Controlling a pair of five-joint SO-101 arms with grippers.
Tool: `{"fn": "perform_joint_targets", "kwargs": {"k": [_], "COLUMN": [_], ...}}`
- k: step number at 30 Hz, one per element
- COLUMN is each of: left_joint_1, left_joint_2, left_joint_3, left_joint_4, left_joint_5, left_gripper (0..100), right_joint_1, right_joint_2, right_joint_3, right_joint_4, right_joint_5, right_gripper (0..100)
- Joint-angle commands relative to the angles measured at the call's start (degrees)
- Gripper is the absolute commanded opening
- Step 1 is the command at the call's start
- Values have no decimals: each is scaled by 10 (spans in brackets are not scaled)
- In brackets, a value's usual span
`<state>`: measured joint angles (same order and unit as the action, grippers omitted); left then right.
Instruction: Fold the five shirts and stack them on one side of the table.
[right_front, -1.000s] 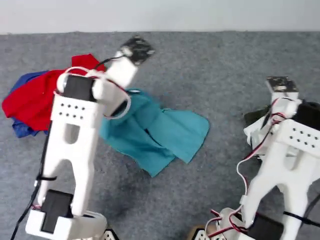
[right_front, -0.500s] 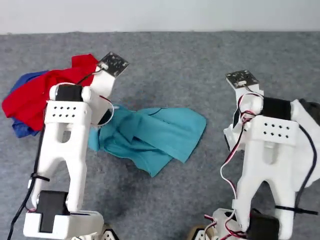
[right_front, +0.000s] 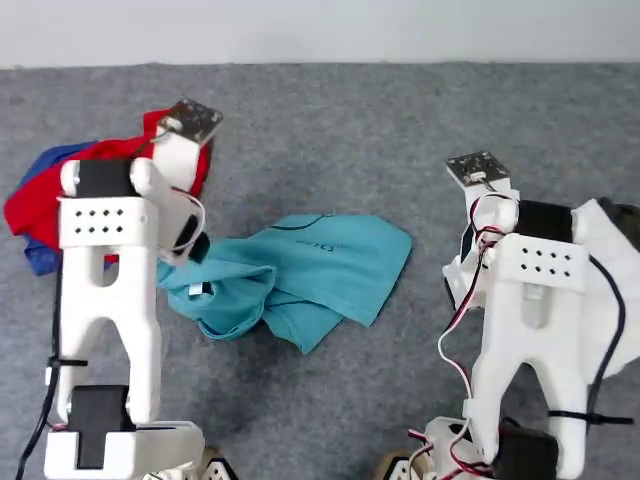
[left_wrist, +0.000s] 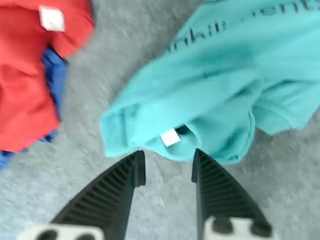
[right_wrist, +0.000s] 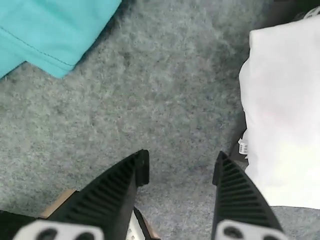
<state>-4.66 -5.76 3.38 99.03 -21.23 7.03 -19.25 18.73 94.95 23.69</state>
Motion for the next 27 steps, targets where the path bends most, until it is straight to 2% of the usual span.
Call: {"fn": "perform_joint_targets", "kwargs": {"k": [1, 6, 11, 24, 27], "left_joint_1": [39, 119, 171, 174, 174], "left_joint_2": [-23, -21, -17, -17, -17], "left_joint_3": [59, 156, 201, 302, 308], "left_joint_4": [17, 14, 9, -139, -150], "left_joint_5": [5, -1, -33, -32, -32], "left_gripper": [162, 130, 126, 126, 126], "right_joint_1": [-4, -4, -4, -4, -4], "right_joint_2": [-15, -15, -15, -15, -15], "right_joint_3": [-2, -2, -1, -1, -1], "right_joint_4": [-7, -8, -12, -12, -12], "right_joint_5": [5, 5, 5, 5, 5], "right_gripper": [216, 216, 216, 216, 216]}}
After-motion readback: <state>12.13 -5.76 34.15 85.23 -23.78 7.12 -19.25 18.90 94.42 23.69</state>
